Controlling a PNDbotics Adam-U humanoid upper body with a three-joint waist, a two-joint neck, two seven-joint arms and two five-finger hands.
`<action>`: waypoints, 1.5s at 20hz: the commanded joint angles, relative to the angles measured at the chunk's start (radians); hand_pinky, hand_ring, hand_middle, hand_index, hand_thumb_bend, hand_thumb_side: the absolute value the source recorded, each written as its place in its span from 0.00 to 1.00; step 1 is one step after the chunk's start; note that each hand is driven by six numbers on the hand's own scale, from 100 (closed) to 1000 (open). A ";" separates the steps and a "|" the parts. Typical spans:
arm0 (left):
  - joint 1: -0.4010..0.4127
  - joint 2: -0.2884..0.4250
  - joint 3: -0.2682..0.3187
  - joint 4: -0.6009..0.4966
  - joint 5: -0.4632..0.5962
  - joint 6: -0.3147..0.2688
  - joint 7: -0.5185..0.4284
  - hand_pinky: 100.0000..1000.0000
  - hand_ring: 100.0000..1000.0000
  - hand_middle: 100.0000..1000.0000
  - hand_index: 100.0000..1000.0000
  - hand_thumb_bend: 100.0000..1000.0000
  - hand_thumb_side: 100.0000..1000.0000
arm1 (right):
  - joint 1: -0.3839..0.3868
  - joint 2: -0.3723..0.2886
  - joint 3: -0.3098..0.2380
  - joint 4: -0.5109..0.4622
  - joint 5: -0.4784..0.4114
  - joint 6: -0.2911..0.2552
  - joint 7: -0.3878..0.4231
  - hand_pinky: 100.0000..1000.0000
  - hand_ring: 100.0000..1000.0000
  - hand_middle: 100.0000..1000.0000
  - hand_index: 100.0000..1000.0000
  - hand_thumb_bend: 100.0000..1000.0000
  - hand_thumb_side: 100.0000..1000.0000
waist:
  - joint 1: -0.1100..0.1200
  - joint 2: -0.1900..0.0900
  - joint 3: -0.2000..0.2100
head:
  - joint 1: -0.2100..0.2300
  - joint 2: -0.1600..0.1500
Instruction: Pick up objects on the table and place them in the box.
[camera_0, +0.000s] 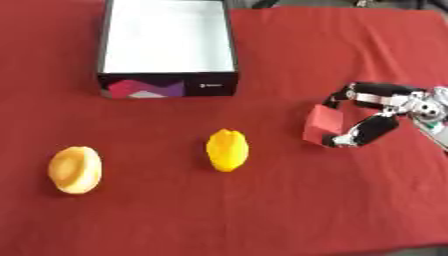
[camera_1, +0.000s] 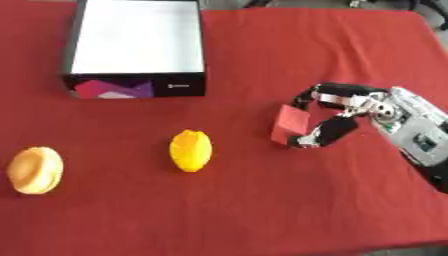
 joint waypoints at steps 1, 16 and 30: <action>-0.012 0.020 0.000 -0.013 0.004 0.000 -0.006 0.83 0.74 0.73 0.76 0.10 0.86 | -0.003 -0.016 -0.007 0.000 -0.005 0.006 0.001 0.98 0.83 0.48 0.71 0.30 0.40 | 0.007 -0.001 -0.001 | -0.004 -0.007; -0.011 0.027 0.011 -0.024 0.009 -0.005 0.002 0.84 0.75 0.73 0.76 0.10 0.85 | -0.007 -0.081 -0.107 -0.195 -0.240 0.045 -0.081 0.92 0.65 0.39 0.53 0.00 0.13 | -0.001 -0.011 -0.007 | -0.001 -0.001; -0.051 0.018 0.053 -0.110 0.047 -0.038 0.089 0.83 0.76 0.76 0.80 0.12 0.80 | -0.543 0.111 -0.145 0.082 -0.261 -0.043 -0.148 0.89 0.66 0.40 0.52 0.00 0.04 | 0.001 -0.013 0.014 | -0.059 -0.017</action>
